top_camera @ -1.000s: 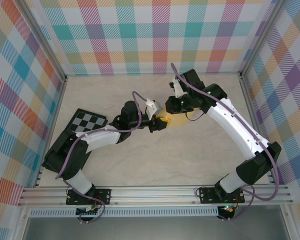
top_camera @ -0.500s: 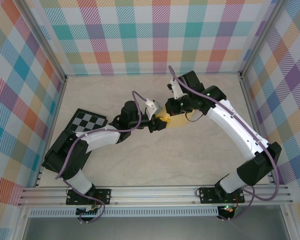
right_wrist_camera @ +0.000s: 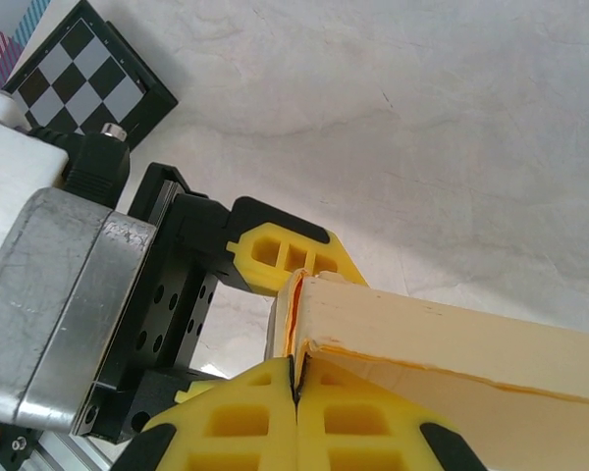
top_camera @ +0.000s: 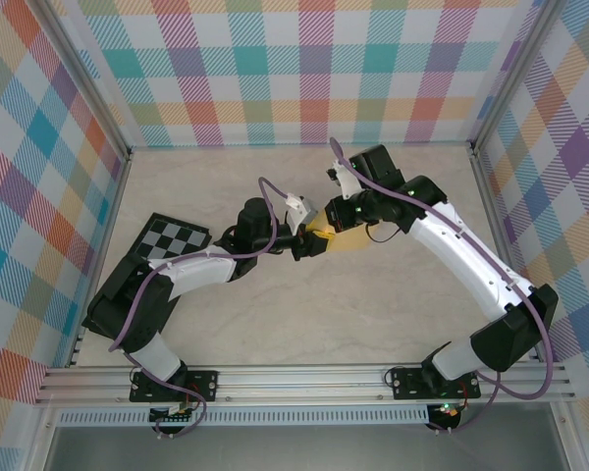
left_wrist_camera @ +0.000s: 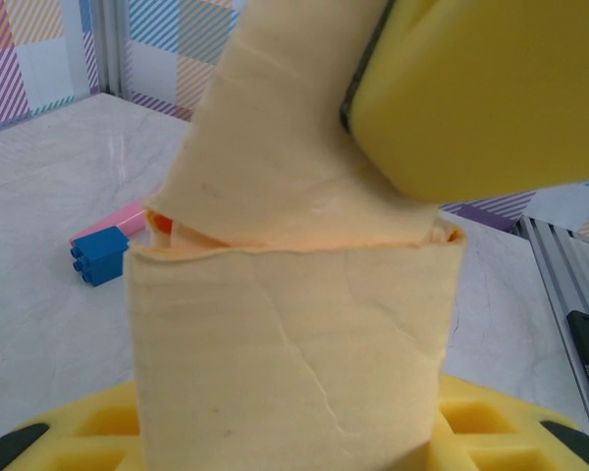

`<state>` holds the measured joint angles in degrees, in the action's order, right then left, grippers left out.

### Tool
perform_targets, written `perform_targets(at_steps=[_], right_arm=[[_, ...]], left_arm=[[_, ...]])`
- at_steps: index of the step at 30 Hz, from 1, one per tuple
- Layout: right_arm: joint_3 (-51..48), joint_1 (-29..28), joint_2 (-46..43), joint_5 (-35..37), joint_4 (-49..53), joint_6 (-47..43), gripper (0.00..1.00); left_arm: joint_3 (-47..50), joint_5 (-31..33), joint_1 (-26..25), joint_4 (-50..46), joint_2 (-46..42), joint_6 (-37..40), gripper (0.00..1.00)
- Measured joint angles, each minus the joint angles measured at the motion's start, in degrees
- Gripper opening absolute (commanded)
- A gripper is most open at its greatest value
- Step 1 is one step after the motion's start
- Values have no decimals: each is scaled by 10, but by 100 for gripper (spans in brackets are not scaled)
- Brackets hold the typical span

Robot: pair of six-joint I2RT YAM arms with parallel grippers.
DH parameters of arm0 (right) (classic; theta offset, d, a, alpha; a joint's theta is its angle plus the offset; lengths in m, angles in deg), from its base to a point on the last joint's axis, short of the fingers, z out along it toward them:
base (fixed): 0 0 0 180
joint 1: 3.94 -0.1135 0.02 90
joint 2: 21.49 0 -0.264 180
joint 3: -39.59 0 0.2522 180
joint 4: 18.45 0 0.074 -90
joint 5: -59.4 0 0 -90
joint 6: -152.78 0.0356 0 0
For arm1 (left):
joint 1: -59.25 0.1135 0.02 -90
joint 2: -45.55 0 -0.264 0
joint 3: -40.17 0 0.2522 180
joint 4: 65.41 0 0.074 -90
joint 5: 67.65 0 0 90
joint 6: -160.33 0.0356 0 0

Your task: Fold the paper box

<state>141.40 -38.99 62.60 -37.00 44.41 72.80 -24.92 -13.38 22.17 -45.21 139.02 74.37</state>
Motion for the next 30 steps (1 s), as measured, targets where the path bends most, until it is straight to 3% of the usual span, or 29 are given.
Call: perform_targets(at_steps=[7,18,22,25,30], right_arm=[[-26,0,-10,-2,-24,10,10],[-62,3,-61,-9,-31,17,32],[-62,19,-81,-38,-12,14,36],[-63,48,-102,-54,-6,15,37],[-66,168,-158,-81,-4,15,43]], left_arm=[[0,1,0,-6,1,-9,41],[-3,8,-2,29,7,-19,41],[-7,12,-2,42,7,-19,41],[-9,14,-2,48,7,-19,41],[-12,11,-2,52,7,-17,41]])
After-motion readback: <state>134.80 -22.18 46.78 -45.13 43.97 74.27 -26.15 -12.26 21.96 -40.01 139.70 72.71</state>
